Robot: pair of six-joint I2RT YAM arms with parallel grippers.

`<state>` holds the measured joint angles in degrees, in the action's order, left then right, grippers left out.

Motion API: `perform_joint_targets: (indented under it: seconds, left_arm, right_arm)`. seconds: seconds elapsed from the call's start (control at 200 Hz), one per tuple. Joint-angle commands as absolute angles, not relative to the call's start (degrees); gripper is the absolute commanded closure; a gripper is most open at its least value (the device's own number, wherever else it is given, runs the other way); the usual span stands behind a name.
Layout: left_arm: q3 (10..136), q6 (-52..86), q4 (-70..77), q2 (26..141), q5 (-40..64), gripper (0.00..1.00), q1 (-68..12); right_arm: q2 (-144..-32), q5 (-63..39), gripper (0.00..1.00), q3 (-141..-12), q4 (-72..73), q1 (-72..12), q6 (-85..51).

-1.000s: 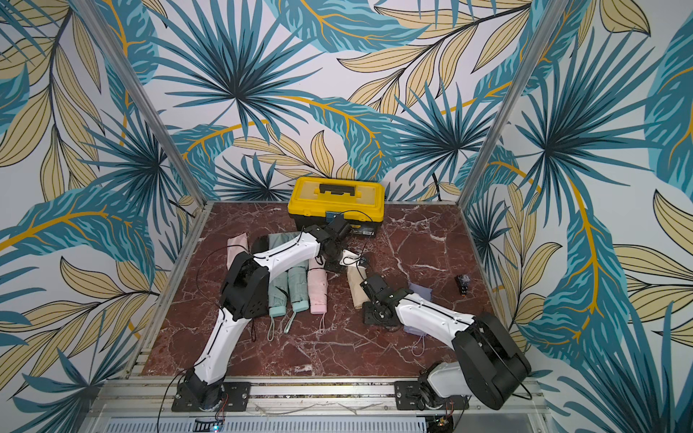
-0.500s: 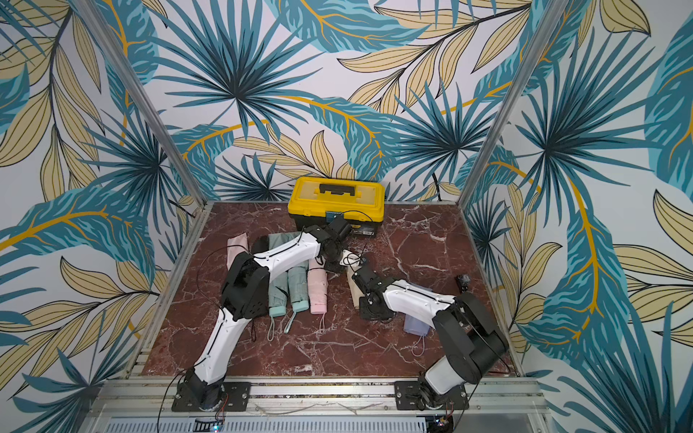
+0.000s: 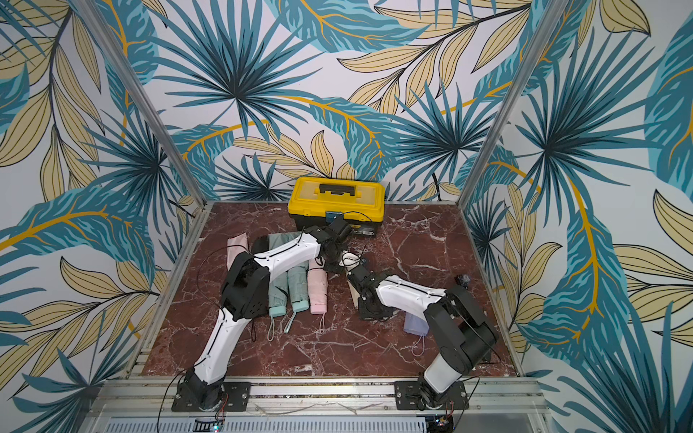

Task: Take umbrellas out of sleeves
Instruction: Take out the umbrella from the umbrella sleeve.

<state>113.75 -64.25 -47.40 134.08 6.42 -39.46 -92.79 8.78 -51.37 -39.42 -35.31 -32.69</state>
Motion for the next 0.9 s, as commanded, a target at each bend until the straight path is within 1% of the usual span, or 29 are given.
perform_joint_targets:
  seconds: [0.0, 0.155, 0.486, 0.896]
  left_arm:
    - [113.9, -63.74, -47.9, 132.72, 6.2, 1.0, -39.56]
    - [115.25, -61.43, -47.89, 133.04, 4.65, 1.0, -39.13]
    - [117.51, -58.36, -47.89, 134.4, 2.53, 1.0, -38.42]
    - [118.05, -58.43, -47.9, 134.47, 1.93, 1.0, -37.54]
  right_arm:
    - [-91.58, 8.45, 1.0, -50.62, -40.52, -35.54, -32.73]
    - [-87.99, 4.32, 1.0, -47.82, -36.48, -35.52, -32.6]
    - [-84.25, 0.34, 1.0, -44.72, -32.03, -35.59, -34.07]
    - [-82.4, -0.75, 1.0, -43.1, -31.72, -36.37, -34.44]
